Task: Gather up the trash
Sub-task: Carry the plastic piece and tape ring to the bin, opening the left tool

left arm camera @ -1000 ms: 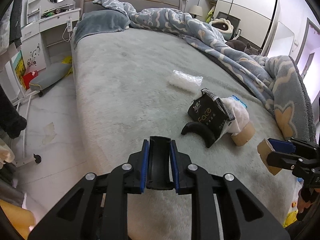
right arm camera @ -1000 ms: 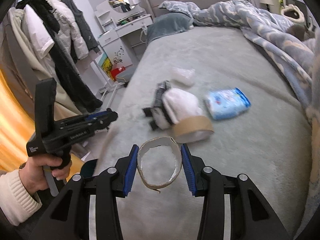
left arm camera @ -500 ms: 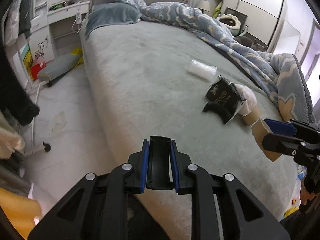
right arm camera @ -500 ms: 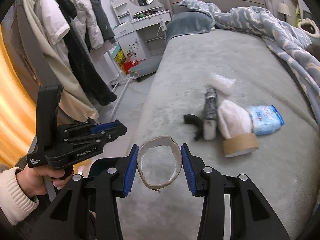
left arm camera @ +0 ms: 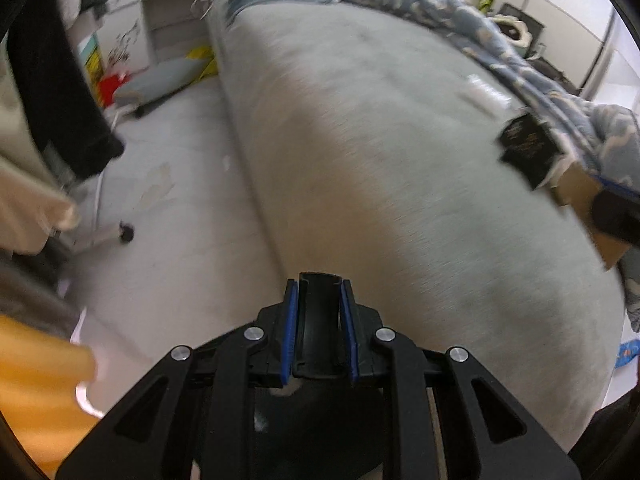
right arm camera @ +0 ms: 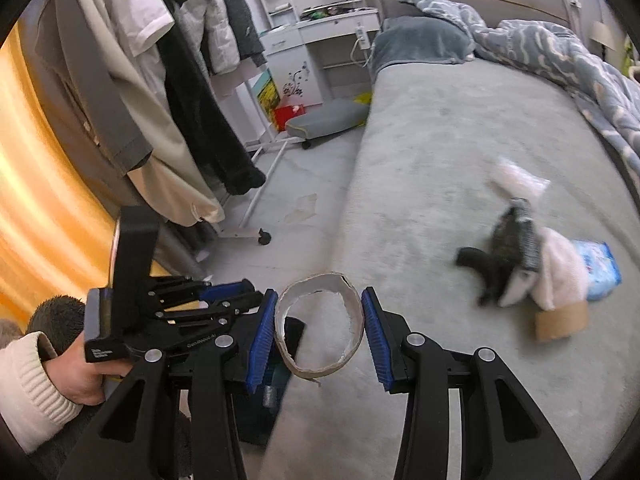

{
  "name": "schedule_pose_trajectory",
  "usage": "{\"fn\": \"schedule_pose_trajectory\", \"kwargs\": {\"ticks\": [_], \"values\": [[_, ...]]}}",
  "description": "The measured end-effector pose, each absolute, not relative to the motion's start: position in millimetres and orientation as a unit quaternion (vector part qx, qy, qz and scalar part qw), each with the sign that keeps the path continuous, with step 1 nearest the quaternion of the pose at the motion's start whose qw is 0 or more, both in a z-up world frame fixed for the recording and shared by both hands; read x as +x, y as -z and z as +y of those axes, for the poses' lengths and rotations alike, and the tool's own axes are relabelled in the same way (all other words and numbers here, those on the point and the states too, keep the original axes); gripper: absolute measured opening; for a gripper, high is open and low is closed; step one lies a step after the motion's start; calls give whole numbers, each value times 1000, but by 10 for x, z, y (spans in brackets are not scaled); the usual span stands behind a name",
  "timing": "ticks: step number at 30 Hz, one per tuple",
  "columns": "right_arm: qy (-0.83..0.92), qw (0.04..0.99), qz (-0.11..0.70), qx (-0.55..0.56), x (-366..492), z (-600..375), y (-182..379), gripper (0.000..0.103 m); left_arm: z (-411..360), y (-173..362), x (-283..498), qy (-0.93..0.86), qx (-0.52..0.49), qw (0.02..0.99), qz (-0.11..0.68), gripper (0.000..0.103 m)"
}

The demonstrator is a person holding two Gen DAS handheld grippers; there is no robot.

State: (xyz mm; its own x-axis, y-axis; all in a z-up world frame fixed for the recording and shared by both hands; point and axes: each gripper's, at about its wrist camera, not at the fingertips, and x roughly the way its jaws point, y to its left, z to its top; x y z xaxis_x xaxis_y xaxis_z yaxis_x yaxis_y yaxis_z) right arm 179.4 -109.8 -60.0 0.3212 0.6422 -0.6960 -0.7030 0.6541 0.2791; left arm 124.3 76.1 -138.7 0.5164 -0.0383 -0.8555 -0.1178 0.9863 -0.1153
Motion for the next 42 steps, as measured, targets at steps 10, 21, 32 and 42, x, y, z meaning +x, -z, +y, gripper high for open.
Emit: {"fn": "schedule_pose_trajectory", "kwargs": {"ticks": [10, 21, 32, 42], "values": [[-433, 786, 437, -67, 1776, -592, 753, 44, 1220, 1978, 1072, -30, -121, 802, 585, 22], [-453, 760, 456, -97, 1648, -112, 888, 44, 1476, 2301, 907, -11, -157, 756, 636, 22], [-462, 736, 481, -117, 1641, 306, 1117, 44, 1683, 2436, 780, 4, -180, 733, 656, 35], [-443, 711, 527, -141, 1654, 558, 1563, 44, 1976, 2229, 742, -3, -189, 771, 608, 57]]}}
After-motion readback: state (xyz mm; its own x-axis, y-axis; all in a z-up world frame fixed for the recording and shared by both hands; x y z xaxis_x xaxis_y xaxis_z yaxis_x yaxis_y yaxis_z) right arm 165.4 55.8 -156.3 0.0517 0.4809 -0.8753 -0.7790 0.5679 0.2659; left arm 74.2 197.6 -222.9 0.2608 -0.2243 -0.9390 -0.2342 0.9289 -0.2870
